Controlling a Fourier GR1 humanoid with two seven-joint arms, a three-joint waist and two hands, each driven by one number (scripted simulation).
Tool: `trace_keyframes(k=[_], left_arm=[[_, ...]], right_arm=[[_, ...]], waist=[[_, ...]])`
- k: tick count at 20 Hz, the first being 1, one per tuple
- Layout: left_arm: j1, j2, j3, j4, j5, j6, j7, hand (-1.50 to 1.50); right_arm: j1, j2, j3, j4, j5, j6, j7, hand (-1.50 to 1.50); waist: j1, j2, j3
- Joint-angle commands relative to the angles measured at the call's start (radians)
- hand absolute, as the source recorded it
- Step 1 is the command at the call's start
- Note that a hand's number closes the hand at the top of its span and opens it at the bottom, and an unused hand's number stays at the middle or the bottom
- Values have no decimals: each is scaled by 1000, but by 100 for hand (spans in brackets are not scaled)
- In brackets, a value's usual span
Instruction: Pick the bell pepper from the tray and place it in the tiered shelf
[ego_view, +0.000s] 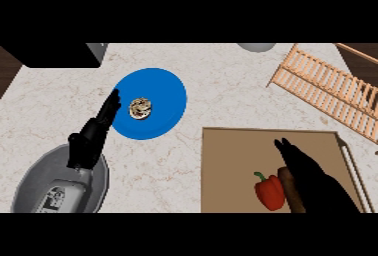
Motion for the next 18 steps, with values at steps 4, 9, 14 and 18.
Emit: trace_keyframes(k=[4,9,14,18], left_arm=[[-6,-20,58,61,-16,-40,-64,0],[7,-58,36,-1,-45,-30,-9,0],[5,-72,29,-27,-90,-28,15,0],[-10,-65,78,3,-64,-68,7,0]], right_arm=[[41,51,25,2,71,33,-1,-150],[-25,65,-33,56,67,93,-16,-150],[80,58,-9,29,124,57,-73,-150],[56,108,11,151,192,6,-110,-150]], waist=[[-2,0,0],[0,0,0],[-2,0,0],[-1,0,0]])
